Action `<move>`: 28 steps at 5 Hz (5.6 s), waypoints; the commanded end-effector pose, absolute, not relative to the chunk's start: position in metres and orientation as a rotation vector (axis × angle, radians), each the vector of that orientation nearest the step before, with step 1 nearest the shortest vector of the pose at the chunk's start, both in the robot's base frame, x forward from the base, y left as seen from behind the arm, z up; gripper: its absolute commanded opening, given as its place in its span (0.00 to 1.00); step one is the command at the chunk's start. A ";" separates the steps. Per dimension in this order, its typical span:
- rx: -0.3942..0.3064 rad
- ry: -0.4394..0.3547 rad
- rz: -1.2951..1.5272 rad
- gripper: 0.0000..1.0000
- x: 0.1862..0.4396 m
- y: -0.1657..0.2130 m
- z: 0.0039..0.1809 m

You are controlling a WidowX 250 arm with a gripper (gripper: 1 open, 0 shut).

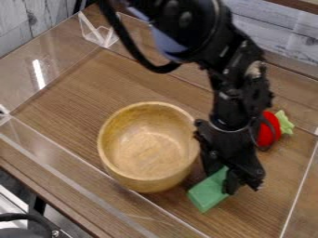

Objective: Put the green stick in the brown bowl

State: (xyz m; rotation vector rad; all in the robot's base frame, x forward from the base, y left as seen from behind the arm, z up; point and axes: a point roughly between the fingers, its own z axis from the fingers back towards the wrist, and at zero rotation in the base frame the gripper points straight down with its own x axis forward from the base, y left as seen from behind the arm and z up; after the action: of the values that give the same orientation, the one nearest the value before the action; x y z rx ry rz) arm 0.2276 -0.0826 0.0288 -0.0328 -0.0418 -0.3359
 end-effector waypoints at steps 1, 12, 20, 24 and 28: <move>-0.028 -0.074 -0.327 0.00 0.234 -0.080 0.051; -0.002 -0.112 -0.111 0.00 0.231 -0.046 0.109; 0.018 -0.082 -0.041 0.00 0.230 0.016 0.085; 0.013 -0.069 0.005 0.00 0.228 0.012 0.091; 0.005 -0.066 0.038 0.00 0.216 -0.017 0.107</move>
State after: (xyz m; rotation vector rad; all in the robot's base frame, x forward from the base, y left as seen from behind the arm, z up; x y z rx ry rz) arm 0.2101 -0.0166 0.0978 0.0070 -0.0254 0.0351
